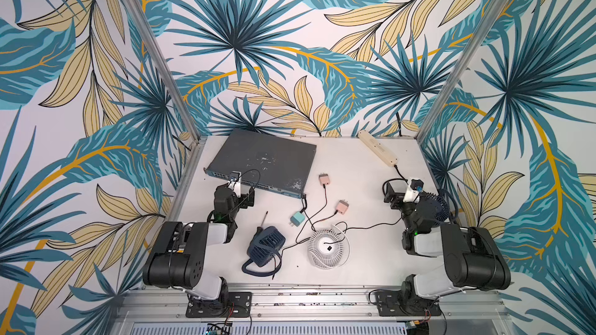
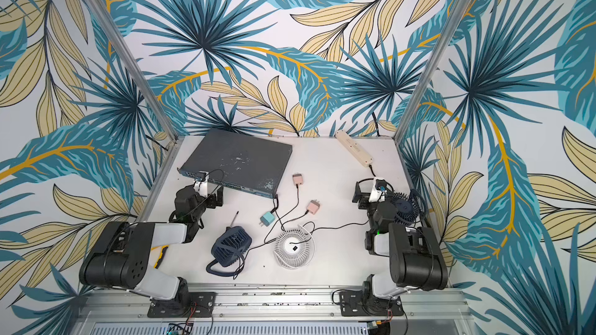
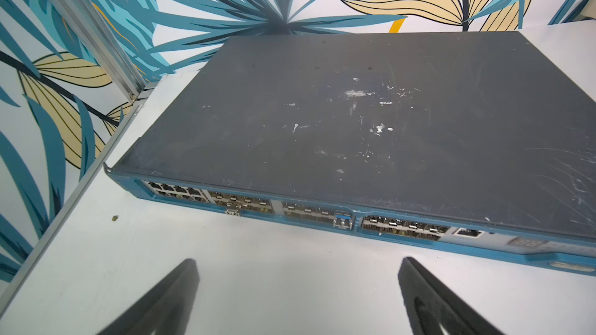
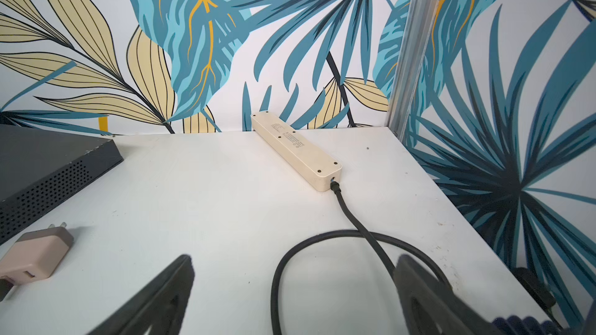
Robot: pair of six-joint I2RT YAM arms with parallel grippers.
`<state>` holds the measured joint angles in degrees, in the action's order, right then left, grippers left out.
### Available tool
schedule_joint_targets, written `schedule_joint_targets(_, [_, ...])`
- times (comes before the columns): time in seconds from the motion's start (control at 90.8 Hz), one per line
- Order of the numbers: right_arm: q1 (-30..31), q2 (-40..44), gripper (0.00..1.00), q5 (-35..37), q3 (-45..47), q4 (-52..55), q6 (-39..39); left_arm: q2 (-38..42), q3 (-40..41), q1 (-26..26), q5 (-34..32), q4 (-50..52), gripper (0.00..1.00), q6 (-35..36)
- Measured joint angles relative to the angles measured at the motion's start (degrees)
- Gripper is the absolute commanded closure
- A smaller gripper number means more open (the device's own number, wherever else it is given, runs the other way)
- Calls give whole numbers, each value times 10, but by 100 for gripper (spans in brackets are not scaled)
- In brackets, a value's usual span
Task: Plug the desk fan into the power strip
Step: Pick up the socket from the center of the board.
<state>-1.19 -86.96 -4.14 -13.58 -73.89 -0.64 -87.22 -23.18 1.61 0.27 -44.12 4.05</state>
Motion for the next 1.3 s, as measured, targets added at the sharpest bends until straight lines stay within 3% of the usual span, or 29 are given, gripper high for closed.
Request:
schedule_joint_targets(0.551, [0, 7, 0, 7, 0, 7, -3, 2, -6, 0, 0, 14, 0, 0])
schedule_joint_targets(0.716, [0, 155, 0, 33, -28, 153, -32, 57, -146, 2, 8, 243, 0, -11])
schedule_joint_targets(0.826, [0, 252, 0, 40, -51, 239, -56, 146, -181, 23, 21, 285, 0, -20])
schedule_joint_targets(0.914, [-1, 279, 0, 39, -64, 314, -58, 208, -181, 46, 39, 315, 0, -35])
schedule_joint_targets(1.047, [-1, 214, 0, 57, -153, 464, -58, 273, -170, 61, 58, 372, 0, -62])
schedule_joint_targets(1.3, [-4, -54, 0, 101, -398, 651, -35, 391, -153, 62, 65, 477, 0, -101])
